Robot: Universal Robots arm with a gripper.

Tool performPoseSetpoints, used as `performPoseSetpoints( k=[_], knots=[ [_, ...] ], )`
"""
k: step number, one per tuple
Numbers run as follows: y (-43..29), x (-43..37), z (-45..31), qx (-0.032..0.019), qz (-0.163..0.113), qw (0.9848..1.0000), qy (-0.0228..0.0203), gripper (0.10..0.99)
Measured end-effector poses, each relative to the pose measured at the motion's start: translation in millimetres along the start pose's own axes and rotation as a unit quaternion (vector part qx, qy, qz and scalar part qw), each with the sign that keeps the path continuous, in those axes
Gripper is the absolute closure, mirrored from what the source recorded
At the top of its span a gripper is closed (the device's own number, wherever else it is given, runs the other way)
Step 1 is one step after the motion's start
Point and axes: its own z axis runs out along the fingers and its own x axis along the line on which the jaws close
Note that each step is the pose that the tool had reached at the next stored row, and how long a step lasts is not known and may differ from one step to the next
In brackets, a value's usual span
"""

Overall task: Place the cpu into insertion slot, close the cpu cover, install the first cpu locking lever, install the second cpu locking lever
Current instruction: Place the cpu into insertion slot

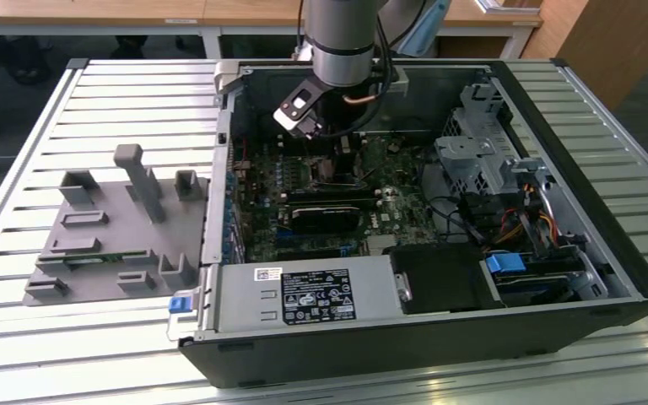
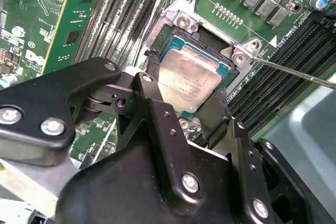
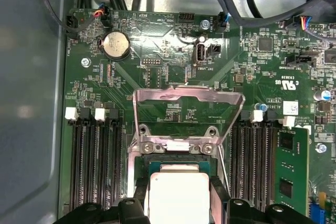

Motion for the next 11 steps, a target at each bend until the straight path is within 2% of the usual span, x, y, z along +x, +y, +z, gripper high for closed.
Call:
performPoseSetpoints(
  k=[11],
  knots=[
    [-0.1, 1.2, 4.7, 0.0005, 0.0, 1.0, -0.0001, 0.545]
  ],
)
